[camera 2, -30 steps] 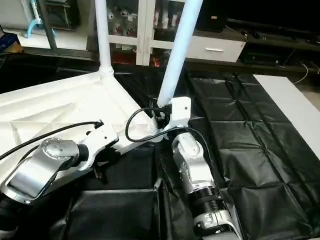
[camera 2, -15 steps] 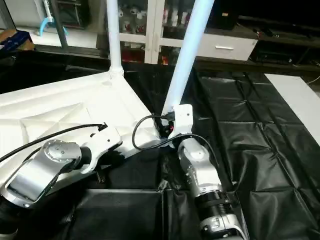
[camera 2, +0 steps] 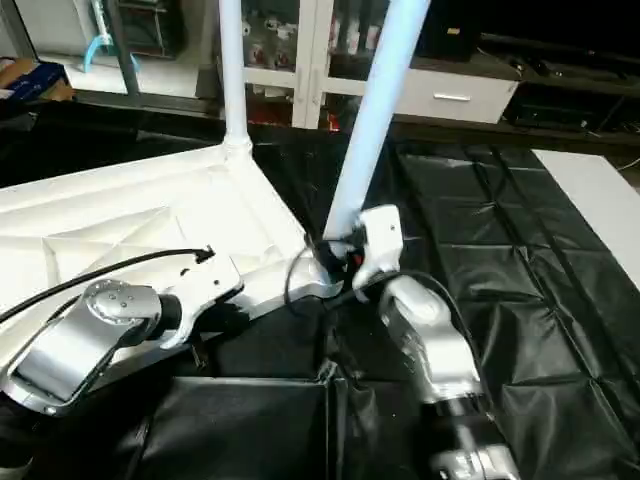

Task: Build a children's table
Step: Insert table leg to table base

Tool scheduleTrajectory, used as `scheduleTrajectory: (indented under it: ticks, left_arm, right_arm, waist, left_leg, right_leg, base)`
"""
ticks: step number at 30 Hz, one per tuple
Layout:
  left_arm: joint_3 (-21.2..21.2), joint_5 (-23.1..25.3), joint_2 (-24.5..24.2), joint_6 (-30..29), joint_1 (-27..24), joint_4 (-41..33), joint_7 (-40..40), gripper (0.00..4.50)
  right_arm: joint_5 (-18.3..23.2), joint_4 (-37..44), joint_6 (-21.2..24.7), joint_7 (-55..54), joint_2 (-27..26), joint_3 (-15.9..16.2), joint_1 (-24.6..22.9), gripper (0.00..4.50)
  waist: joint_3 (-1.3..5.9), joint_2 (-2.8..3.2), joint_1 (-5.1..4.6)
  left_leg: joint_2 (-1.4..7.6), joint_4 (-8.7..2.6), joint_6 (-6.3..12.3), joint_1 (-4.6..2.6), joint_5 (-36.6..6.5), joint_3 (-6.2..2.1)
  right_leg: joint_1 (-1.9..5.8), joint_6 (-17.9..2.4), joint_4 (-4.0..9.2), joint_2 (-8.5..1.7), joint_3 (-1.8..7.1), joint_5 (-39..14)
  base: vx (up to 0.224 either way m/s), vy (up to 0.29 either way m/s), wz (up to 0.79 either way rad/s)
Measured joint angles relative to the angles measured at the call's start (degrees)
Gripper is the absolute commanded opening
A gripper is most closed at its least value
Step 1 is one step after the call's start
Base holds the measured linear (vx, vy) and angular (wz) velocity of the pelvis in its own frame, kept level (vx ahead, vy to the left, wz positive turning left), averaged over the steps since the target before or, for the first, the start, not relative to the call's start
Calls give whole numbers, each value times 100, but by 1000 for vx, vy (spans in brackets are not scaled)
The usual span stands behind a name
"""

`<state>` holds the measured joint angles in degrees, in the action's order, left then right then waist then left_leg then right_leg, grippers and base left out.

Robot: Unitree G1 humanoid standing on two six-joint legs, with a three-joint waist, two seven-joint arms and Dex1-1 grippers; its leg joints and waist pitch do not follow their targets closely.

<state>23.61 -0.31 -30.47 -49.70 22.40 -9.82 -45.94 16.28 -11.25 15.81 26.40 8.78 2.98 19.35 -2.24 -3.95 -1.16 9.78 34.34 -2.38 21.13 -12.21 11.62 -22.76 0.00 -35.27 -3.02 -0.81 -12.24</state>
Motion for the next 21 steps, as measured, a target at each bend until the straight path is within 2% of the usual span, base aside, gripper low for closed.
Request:
scheduleTrajectory:
  ticks: [6,16,21]
  left_arm:
    - [18,-13,-9,35,26,48,-23,0]
    - [37,-13,-29,123,51,125,-60,0]
    - [40,-57,-80,242,57,182,-144,0]
  right_arm:
    - [145,423,218,207,186,-14,-159,315]
    - [232,667,424,403,421,-42,-179,315]
    - [516,932,635,821,698,-116,-279,315]
  waist:
    - [1,-1,8]
    - [1,0,7]
    - [1,-1,23]
  left_leg:
    - [1,3,3,-3,2,0]
    - [2,14,3,-5,2,-3]
    - [2,15,25,-5,15,-4]
  right_leg:
    - [3,0,-2,0,-1,0]
    - [7,-1,-12,0,-1,1]
    - [8,-1,-13,0,-2,1]
  base:
    - [0,0,0]
    - [0,0,0]
    - [0,0,0]
